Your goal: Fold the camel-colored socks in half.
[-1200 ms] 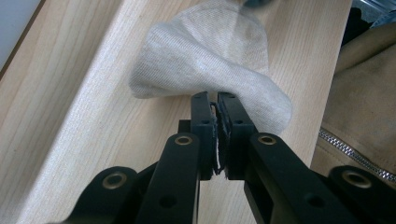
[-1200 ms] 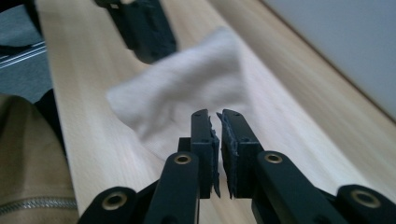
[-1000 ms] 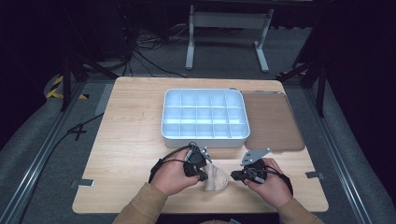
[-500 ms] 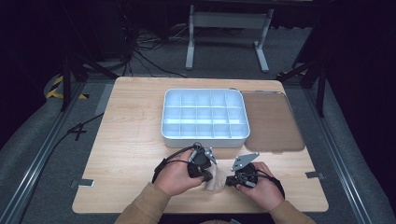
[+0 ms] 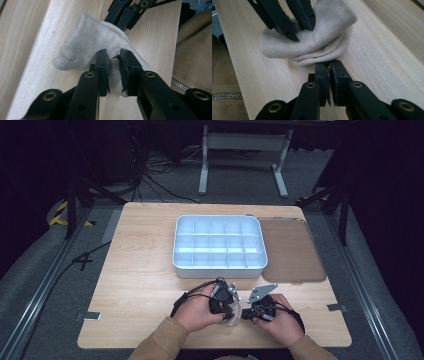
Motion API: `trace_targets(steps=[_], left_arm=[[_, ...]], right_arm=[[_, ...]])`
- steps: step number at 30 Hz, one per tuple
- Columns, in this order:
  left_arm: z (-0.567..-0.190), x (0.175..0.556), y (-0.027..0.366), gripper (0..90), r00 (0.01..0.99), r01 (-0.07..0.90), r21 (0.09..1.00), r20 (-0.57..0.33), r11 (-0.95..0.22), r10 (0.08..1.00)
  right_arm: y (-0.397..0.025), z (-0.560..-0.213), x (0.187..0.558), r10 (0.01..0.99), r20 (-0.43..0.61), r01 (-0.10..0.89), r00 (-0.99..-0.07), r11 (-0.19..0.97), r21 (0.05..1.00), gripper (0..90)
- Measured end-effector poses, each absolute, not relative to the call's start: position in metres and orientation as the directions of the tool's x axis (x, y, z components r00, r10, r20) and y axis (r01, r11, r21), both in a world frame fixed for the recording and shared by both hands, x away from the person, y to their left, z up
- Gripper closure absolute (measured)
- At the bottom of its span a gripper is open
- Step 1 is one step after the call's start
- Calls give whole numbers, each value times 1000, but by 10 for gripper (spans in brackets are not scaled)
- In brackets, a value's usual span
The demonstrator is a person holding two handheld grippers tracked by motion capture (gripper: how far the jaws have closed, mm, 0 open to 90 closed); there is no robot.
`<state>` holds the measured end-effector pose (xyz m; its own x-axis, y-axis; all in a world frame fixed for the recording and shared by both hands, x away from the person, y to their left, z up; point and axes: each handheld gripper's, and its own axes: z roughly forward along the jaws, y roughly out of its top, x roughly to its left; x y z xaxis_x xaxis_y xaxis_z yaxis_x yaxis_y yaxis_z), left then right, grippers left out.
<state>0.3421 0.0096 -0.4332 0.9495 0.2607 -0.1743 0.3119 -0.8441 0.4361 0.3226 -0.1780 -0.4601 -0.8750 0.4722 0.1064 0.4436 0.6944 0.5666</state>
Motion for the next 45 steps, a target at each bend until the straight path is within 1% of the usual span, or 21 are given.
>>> trace_targets(steps=[2, 5, 9, 12, 15, 18, 23, 25, 26, 28, 34, 38, 43, 45], left_arm=[[-435, 344, 10, 703, 944, 327, 437, -190, -838, 269], [-437, 345, 11, 680, 938, 342, 445, -207, -827, 277], [-437, 344, 11, 642, 939, 341, 442, -212, -830, 272], [-439, 342, 12, 596, 943, 329, 454, -204, -828, 262], [-439, 342, 13, 578, 942, 330, 458, -213, -825, 259], [-440, 343, 14, 571, 939, 339, 459, -218, -822, 265], [-441, 341, 14, 559, 944, 326, 461, -207, -826, 257], [-442, 340, 15, 552, 942, 332, 461, -211, -823, 261], [-442, 339, 14, 541, 942, 330, 459, -212, -825, 258], [-442, 338, 14, 500, 944, 323, 455, -213, -830, 251], [-442, 337, 14, 490, 946, 317, 453, -212, -833, 245], [-442, 336, 14, 459, 950, 302, 455, -217, -838, 224], [-441, 336, 17, 479, 947, 307, 461, -233, -832, 220], [-441, 336, 19, 486, 946, 309, 455, -240, -835, 219]], right_arm=[[-179, -460, 323, 476, 111, 449, -872, 691, 566, 835], [-181, -459, 323, 476, 112, 449, -872, 691, 567, 831], [-185, -455, 323, 485, 107, 451, -868, 681, 577, 828], [-191, -449, 324, 498, 100, 454, -861, 666, 591, 824], [-193, -444, 324, 512, 99, 460, -854, 651, 604, 815], [-193, -439, 323, 526, 96, 459, -845, 622, 634, 762], [-182, -439, 321, 552, 113, 471, -826, 565, 678, 628], [-180, -439, 321, 559, 120, 477, -821, 554, 683, 613], [-179, -439, 320, 562, 130, 485, -817, 548, 682, 599], [-175, -441, 320, 574, 134, 491, -808, 529, 692, 533], [-169, -450, 322, 600, 153, 529, -785, 522, 669, 487], [-168, -455, 322, 612, 183, 564, -769, 516, 645, 487], [-168, -459, 325, 611, 207, 585, -764, 523, 620, 465], [-168, -461, 326, 612, 237, 607, -754, 513, 606, 463]])
